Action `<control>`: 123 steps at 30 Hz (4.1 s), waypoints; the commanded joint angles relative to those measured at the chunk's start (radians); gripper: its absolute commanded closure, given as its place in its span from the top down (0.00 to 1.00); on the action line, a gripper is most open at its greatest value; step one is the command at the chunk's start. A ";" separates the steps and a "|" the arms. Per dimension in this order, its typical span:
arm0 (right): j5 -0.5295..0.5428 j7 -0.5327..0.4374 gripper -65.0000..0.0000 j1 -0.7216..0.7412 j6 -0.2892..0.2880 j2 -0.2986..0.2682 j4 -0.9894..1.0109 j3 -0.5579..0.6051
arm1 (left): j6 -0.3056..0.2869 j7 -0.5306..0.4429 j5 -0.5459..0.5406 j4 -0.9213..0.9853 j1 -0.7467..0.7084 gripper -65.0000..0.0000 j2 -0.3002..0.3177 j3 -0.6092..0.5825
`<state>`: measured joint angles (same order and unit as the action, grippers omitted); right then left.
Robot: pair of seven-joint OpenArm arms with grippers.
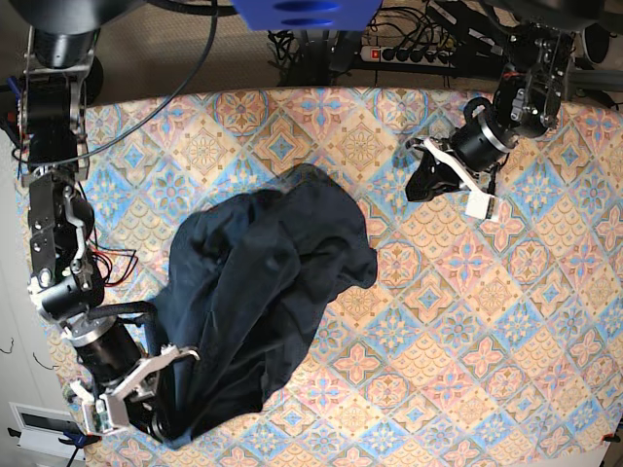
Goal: Layout the t-shirt on the table in an organized manner, then fold the t-shirt properly
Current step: 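Pull the shirt with the right gripper away from the left gripper, then regrasp the shirt edge with the right gripper and drag it outward, then reach the left gripper to the shirt and grasp its opposite edge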
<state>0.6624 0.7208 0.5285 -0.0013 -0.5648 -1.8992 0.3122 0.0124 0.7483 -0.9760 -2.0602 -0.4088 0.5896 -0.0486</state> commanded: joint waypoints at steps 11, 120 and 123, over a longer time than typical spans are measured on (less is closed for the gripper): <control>0.058 -0.094 0.01 -0.338 0.008 -0.080 -0.069 -0.236 | -0.004 -0.028 -0.010 -0.017 0.001 0.00 0.003 0.011; -0.473 -0.097 0.01 -0.815 -0.138 0.173 -0.073 -0.922 | -0.004 -0.039 -0.085 0.623 0.568 0.27 -0.198 -0.294; -0.473 -0.097 0.01 -0.815 -0.138 0.173 -0.073 -0.922 | -0.004 0.012 -0.079 0.623 0.603 0.50 -0.219 -0.348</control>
<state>0.1883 0.6540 -0.2939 -0.1459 -0.3691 -1.9568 -0.5995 0.0120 0.7792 -1.0489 -1.4197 0.1741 0.3668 -0.4038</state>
